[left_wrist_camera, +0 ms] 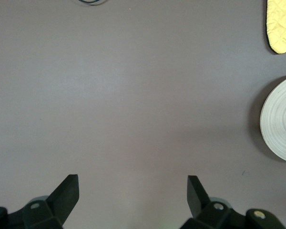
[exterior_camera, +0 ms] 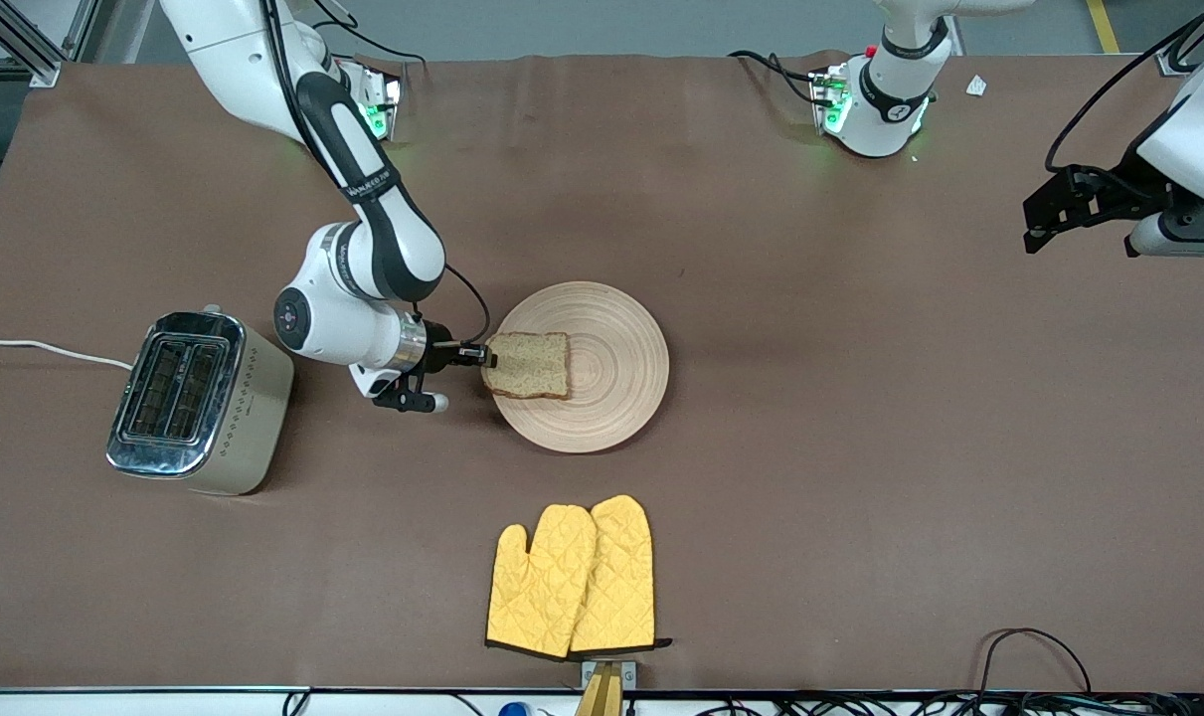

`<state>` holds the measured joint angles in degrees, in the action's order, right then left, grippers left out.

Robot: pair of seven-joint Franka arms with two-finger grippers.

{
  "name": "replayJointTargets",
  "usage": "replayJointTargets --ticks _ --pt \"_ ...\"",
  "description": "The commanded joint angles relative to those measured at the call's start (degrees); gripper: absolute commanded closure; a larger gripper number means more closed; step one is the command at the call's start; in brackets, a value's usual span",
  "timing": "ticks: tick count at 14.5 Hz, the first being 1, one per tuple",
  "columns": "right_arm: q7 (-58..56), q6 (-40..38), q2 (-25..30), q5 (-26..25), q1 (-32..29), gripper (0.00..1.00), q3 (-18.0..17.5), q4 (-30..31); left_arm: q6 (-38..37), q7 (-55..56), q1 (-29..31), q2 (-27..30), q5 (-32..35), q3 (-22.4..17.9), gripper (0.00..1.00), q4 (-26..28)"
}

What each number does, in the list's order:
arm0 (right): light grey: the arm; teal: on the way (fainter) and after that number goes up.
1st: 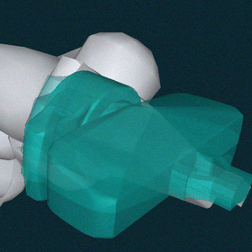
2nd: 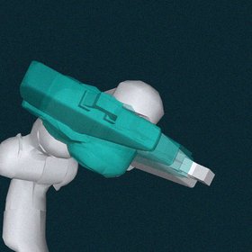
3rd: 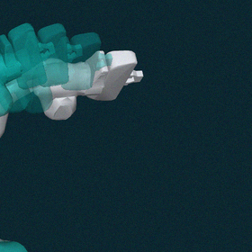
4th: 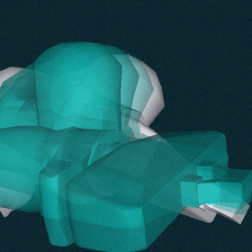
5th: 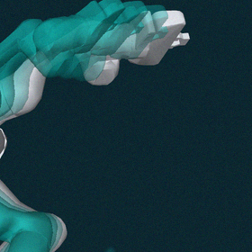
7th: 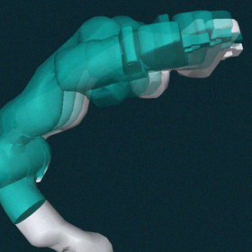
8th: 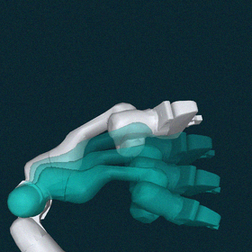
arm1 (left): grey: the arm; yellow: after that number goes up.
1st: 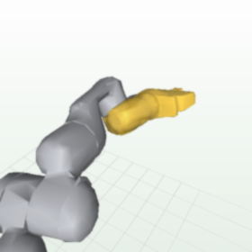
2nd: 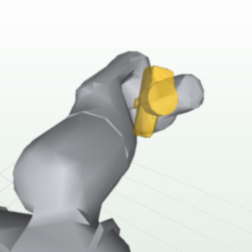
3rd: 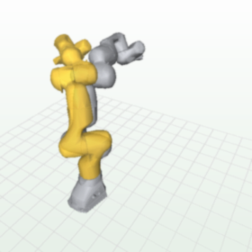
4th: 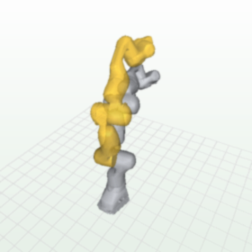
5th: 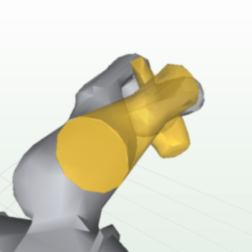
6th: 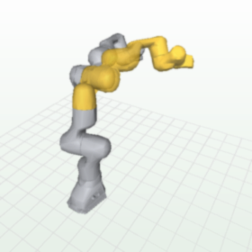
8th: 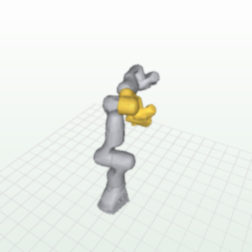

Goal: Move plate and put bread in toaster
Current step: 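Lift the bread and carry it to the toaster with the right gripper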

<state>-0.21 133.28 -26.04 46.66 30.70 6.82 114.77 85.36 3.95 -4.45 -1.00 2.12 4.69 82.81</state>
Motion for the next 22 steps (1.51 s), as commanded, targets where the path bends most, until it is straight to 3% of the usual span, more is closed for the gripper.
replayJointTargets --ticks 1,4,8,10,13,17,19,22 --pt "-0.6 -0.4 1.5 -0.7 -0.5 0.97 -0.3 0.8 -0.1 -0.9 0.1 1.0 -0.2 0.1 0.00 0.8" --pt "0.7 -1.0 1.9 -2.5 -0.5 1.00 -0.4 -1.4 -0.1 -1.0 0.2 1.0 -0.2 0.1 0.00 0.8" --pt "2.7 -3.3 7.0 -3.6 -0.6 1.00 -0.1 -1.8 -0.2 -1.0 0.2 1.1 -0.2 0.1 0.00 0.8" --pt "4.5 -4.2 9.9 -10.0 -0.9 1.00 0.6 -2.0 -0.4 -1.0 0.2 1.2 -0.2 0.1 0.00 0.8" --pt "6.1 -10.5 12.7 -22.1 -1.0 1.00 5.2 -5.2 -0.6 -1.1 0.2 1.3 -0.6 -0.1 0.00 0.8" --pt "6.1 -24.1 12.8 -36.1 -1.3 1.00 11.1 -16.7 -0.6 -1.1 0.2 1.3 -1.0 -0.1 0.00 0.8" --pt "6.0 -27.4 12.8 -41.6 -1.5 1.00 12.9 -20.1 -0.6 -1.1 0.2 1.3 -1.1 0.0 0.00 0.8" --pt "5.5 -30.2 12.6 -46.0 -3.6 1.00 14.4 -23.8 -0.6 -1.2 0.1 1.3 -3.8 0.1 0.00 0.8"
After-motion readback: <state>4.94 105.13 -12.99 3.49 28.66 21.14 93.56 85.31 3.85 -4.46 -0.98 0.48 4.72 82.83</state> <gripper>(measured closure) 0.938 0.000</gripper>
